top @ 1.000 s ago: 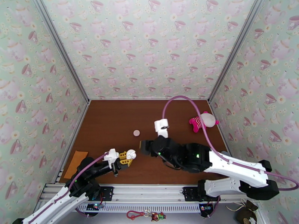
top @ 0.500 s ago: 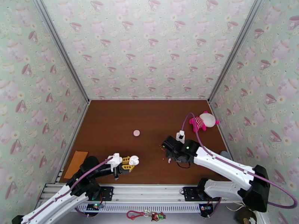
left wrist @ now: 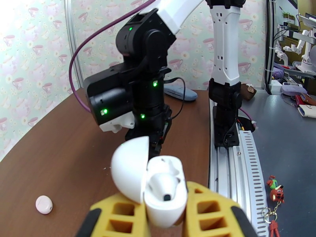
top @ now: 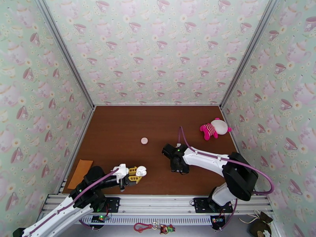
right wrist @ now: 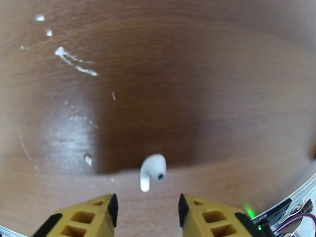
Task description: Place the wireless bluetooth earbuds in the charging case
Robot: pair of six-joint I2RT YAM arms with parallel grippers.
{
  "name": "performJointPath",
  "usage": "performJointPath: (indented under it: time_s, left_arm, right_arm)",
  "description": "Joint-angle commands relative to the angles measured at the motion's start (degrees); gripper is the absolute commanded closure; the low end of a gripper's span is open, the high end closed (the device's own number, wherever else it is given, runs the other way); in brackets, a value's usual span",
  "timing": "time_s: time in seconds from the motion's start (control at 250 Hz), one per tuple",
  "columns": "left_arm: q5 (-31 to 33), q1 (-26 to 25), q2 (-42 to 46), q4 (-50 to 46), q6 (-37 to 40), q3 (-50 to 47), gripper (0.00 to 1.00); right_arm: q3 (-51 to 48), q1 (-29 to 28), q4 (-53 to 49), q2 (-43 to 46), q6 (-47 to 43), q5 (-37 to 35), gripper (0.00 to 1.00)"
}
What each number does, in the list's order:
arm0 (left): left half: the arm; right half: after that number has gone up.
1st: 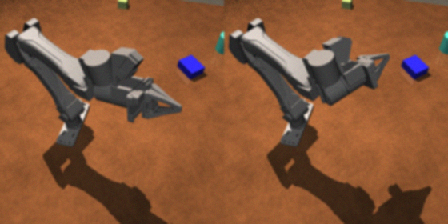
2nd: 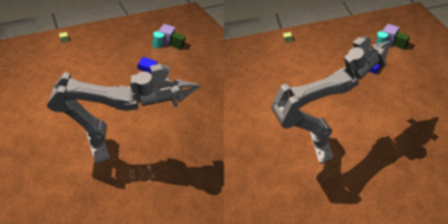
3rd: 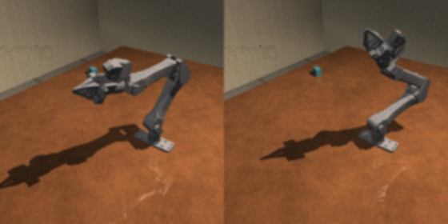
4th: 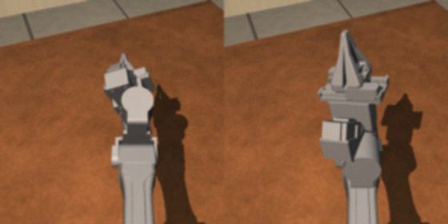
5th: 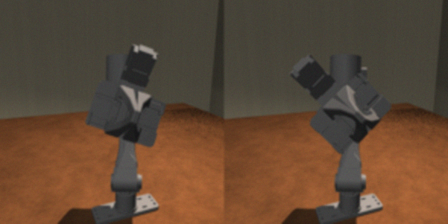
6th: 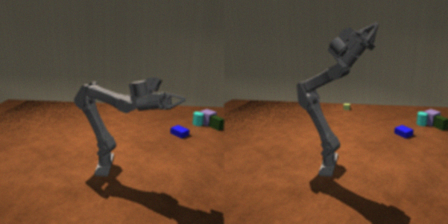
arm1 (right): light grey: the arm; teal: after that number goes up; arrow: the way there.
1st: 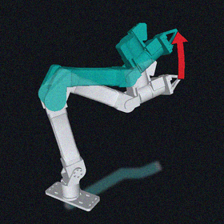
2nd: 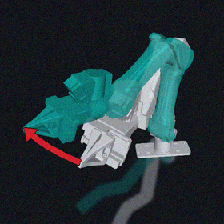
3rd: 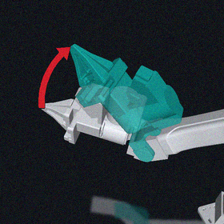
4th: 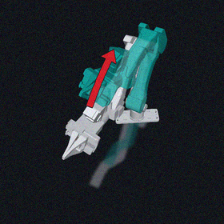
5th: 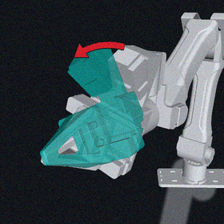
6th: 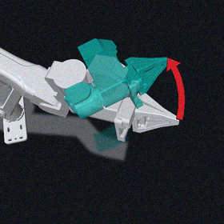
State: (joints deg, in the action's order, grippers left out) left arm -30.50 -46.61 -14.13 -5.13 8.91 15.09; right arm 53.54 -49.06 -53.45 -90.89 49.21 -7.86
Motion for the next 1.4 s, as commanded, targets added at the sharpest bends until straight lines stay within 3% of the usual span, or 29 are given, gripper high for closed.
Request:
performJointPath:
  time_s: [0.0,0.24,0.448,0.684,0.788,1.4]
  left_arm:
    - [1.1,-0.4,1.0,-0.7,1.2,-0.3,1.0]
    - [1.6,-0.7,1.1,-1.0,1.6,-0.3,1.0]
    - [1.9,-0.7,1.2,-1.3,1.6,-0.3,1.0]
    - [2.0,-0.7,0.9,-1.2,1.6,-0.3,1.0]
    - [2.1,-0.7,1.0,-1.3,1.6,-0.3,1.0]
    - [2.4,-0.7,1.3,-1.5,1.2,-0.3,1.0]
  right_arm:
    - [1.7,0.7,2.1,-1.4,-3.0,3.0,0.52]
    - [2.5,1.0,1.8,-4.5,-5.0,2.9,0.53]
    - [2.4,1.9,1.9,-5.3,-6.1,2.6,0.61]
    - [2.5,2.6,2.3,-6.2,-6.7,2.6,0.61]
    - [2.3,3.2,2.6,-6.5,-7.1,2.8,0.65]
    - [0.7,3.4,3.5,-6.4,-7.0,5.9,0.66]
